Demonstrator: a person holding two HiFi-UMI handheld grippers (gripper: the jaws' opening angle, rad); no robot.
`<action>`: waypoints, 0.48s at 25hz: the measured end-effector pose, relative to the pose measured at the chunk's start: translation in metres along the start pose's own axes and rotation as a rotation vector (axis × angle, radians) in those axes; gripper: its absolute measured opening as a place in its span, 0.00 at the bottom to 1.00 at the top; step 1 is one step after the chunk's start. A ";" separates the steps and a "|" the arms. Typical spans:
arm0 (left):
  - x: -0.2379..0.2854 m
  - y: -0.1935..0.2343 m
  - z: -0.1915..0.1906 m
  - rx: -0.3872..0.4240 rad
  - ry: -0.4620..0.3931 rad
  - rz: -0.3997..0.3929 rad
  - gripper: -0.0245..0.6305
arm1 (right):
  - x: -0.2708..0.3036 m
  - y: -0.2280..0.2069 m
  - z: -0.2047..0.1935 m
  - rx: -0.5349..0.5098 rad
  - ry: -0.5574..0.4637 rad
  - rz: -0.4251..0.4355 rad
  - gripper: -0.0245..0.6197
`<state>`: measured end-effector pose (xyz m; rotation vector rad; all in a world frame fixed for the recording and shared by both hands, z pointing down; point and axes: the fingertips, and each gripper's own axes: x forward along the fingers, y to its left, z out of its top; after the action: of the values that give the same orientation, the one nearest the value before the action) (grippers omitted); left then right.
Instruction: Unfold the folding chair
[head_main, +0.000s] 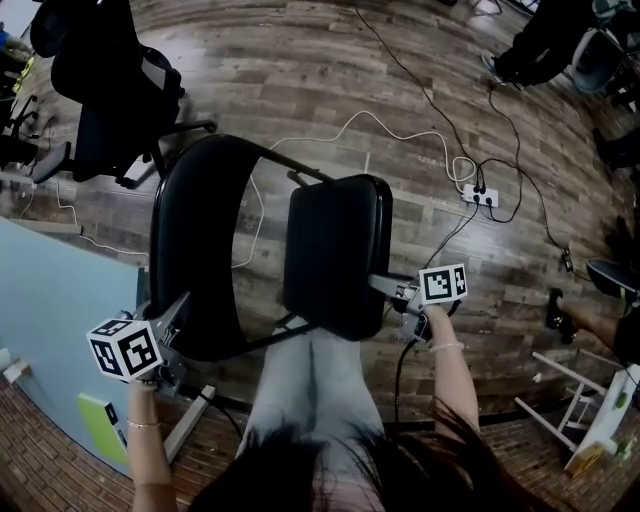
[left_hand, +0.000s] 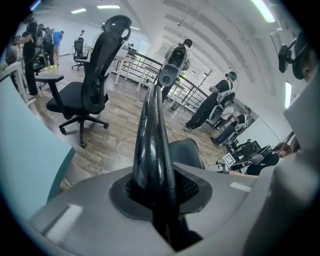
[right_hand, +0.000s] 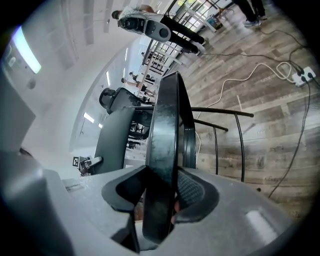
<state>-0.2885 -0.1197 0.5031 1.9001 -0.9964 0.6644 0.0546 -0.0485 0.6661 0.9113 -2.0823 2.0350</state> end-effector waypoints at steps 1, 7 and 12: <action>0.001 0.000 0.000 -0.003 0.001 -0.003 0.16 | -0.002 -0.002 0.000 0.002 -0.001 0.002 0.30; 0.004 0.006 -0.003 -0.019 0.003 -0.010 0.16 | -0.010 -0.013 0.000 0.007 -0.008 0.015 0.30; 0.009 0.004 -0.005 -0.022 0.000 -0.022 0.16 | -0.019 -0.025 0.000 0.007 -0.011 0.012 0.30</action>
<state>-0.2877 -0.1199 0.5146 1.8899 -0.9777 0.6383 0.0818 -0.0407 0.6795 0.9154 -2.0923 2.0496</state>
